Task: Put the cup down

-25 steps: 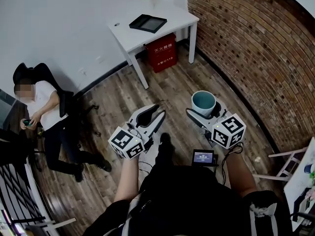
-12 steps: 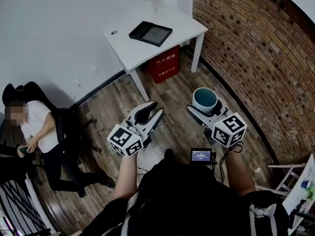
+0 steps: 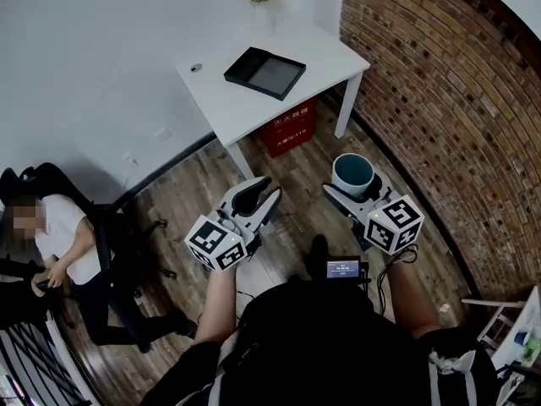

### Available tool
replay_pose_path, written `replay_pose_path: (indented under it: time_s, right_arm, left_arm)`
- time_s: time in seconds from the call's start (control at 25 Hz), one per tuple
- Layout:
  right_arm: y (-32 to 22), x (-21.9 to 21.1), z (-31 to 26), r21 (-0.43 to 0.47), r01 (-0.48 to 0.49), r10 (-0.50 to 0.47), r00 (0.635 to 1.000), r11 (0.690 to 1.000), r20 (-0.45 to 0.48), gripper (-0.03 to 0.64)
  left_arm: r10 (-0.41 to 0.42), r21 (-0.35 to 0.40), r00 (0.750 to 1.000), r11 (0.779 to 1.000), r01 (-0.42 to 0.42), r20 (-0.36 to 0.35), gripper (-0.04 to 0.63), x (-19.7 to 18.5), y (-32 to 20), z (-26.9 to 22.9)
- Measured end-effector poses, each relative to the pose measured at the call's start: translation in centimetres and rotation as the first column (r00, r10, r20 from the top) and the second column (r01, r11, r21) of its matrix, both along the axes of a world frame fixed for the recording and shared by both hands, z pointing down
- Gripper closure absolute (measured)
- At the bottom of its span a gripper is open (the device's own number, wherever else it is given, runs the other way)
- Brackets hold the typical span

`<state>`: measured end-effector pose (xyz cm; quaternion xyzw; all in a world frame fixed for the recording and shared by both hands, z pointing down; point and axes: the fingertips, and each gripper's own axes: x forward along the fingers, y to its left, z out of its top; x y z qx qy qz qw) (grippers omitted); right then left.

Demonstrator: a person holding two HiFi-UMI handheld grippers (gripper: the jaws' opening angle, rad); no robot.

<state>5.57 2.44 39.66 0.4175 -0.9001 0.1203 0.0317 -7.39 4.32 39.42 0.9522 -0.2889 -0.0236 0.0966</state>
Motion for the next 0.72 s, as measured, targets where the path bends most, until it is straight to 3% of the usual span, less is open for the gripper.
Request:
replay_pose_path:
  time_s: [0.4, 0.72]
  right_arm:
    - [-18.2, 0.8, 2.3, 0.014, 0.077, -0.077, 0.997, 0.997, 0.016, 0.221]
    - [-33.0, -0.1, 1.0, 0.039, 0.220, -0.221, 0.975, 0.975, 0.018, 0.221]
  left_arm:
    - [-0.065, 0.000, 0.998, 0.998, 0.065, 0.002, 0.474, 2.2, -16.2, 2.2]
    - [-0.131, 0.034, 0.991, 0.991, 0.131, -0.010, 0.474, 4.0, -31.0, 0.4]
